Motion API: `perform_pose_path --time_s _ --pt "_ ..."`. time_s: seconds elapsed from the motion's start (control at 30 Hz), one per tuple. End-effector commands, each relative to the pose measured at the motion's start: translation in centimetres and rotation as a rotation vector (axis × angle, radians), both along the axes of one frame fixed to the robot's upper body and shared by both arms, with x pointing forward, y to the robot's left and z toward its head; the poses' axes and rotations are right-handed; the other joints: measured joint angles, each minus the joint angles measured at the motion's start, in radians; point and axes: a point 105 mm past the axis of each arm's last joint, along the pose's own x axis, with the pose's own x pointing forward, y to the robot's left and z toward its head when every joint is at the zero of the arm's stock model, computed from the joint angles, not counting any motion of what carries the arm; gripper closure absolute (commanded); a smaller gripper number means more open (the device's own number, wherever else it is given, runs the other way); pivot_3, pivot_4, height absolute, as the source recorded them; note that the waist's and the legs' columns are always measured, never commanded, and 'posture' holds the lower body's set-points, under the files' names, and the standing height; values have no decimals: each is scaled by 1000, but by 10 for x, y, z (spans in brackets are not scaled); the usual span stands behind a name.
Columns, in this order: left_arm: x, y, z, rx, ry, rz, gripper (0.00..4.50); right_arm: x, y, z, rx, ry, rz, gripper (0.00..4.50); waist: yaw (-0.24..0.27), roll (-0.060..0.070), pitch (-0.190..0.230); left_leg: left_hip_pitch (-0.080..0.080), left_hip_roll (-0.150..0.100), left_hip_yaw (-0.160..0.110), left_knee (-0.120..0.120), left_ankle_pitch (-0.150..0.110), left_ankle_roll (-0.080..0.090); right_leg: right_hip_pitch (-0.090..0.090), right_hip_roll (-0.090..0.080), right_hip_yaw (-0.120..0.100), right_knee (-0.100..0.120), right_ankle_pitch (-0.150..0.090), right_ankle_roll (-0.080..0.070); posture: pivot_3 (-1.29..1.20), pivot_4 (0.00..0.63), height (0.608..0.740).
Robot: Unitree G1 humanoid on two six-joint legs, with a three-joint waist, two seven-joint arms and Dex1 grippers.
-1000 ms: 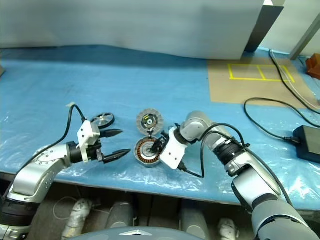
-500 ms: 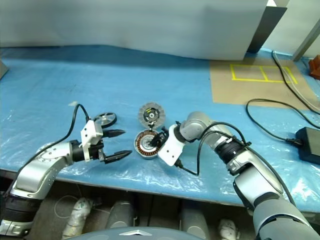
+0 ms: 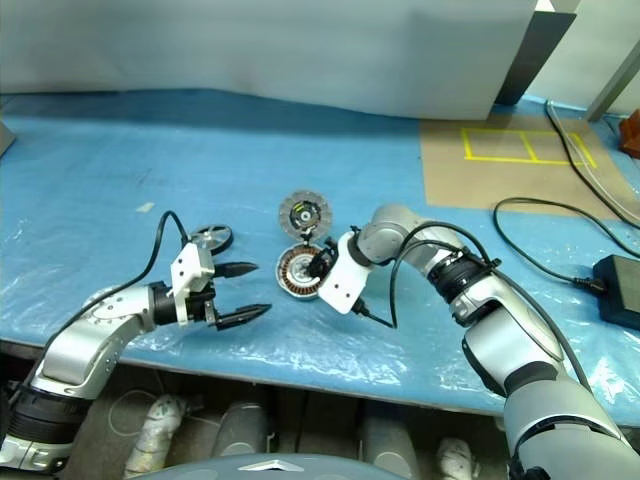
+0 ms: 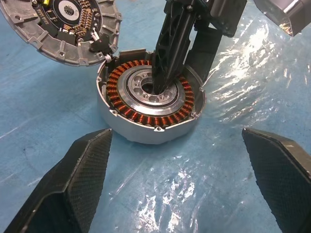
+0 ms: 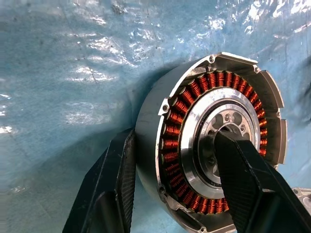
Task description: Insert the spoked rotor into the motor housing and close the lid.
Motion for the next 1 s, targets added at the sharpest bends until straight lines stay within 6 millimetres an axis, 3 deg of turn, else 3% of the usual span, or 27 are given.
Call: perform_pose_path --time_s 0.03,0.2,0.47,0.7,0.8,0.9,1.0 --pt "-1 -3 6 -6 -32 -15 0 -6 5 -2 17 24 21 2464 0 0 0 0 0 0 0 0 0 0 0 0 0 0 0 0 150 740" --pt "-1 -3 4 -6 -28 -17 0 -10 18 8 105 27 29 868 -1 0 0 0 0 0 -1 0 0 0 0 0 0 0 0 0 150 740" --pt "-2 -4 4 -11 -16 -31 0 -19 10 44 194 14 22 868 3 -1 1 0 0 0 -1 0 0 -1 0 0 0 0 0 0 150 740" --pt "-3 -4 8 -24 -14 -47 0 -36 -32 67 285 212 -242 868 6 -1 1 0 0 0 -3 0 0 0 0 0 -3 0 0 0 150 740" --pt "-2 -4 9 -21 -13 -55 0 -31 -47 57 401 332 -453 868 6 -1 1 2 0 0 -5 0 0 1 0 0 -4 0 0 0 150 740" --pt "2 -5 10 -14 -19 -58 0 -2 -52 43 706 492 -771 868 -1 -1 1 5 0 2 -7 0 0 1 0 2 -5 0 0 0 150 740" --pt "5 -5 12 -5 -25 -66 0 9 -61 17 820 581 -970 868 3 0 1 6 -1 3 -9 0 0 0 1 3 -3 0 0 0 150 740"
